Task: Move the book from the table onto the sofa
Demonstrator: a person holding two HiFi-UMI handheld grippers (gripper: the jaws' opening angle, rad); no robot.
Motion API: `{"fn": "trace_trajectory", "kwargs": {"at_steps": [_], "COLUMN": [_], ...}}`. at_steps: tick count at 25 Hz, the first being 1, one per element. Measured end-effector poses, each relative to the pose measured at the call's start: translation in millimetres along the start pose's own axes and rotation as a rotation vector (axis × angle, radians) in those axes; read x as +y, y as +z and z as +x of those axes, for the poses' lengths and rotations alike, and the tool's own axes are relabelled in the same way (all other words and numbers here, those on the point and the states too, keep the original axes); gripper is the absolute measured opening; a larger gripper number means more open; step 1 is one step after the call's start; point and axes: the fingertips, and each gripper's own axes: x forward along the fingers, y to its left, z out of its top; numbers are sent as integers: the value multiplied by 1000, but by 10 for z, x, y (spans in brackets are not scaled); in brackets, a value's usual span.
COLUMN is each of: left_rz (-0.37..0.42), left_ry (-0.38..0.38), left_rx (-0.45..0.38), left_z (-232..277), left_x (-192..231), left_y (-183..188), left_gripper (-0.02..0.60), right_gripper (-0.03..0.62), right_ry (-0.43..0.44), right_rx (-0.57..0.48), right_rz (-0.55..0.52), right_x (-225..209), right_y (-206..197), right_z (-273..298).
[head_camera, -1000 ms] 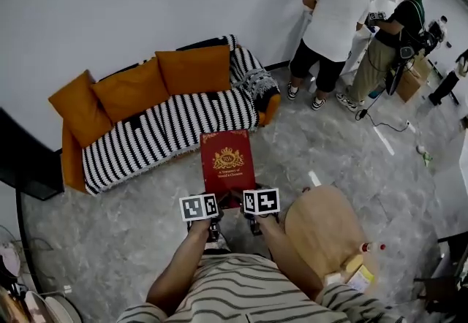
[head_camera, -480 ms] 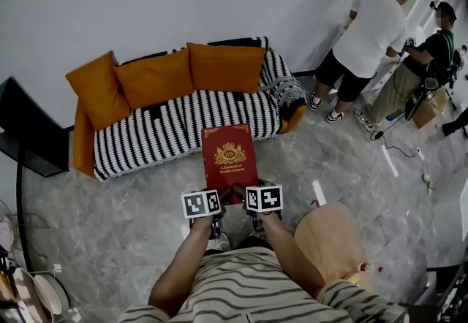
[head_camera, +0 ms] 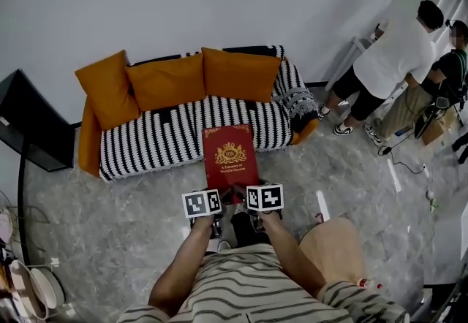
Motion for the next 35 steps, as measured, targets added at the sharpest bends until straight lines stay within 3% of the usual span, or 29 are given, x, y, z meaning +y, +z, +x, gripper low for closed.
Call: {"fn": "trace_trajectory", "kwargs": {"at_steps": [11, 27, 35], "left_rz": [-26, -102, -127], "left_ry": [38, 102, 110], "left_rx": [0, 2, 32], "left_z": [630, 1879, 2165], "left_x": [171, 437, 640], "left_y": [762, 2569, 2893], "left_gripper": [347, 347, 347], "right_gripper": [360, 360, 360], "right_ry": [39, 111, 105], "right_rx": [27, 96, 141], "right_rz": [-12, -46, -32], "right_x": [-355, -1042, -1133], "right_y": [713, 2451, 2715], "right_z": [677, 2006, 2396]}}
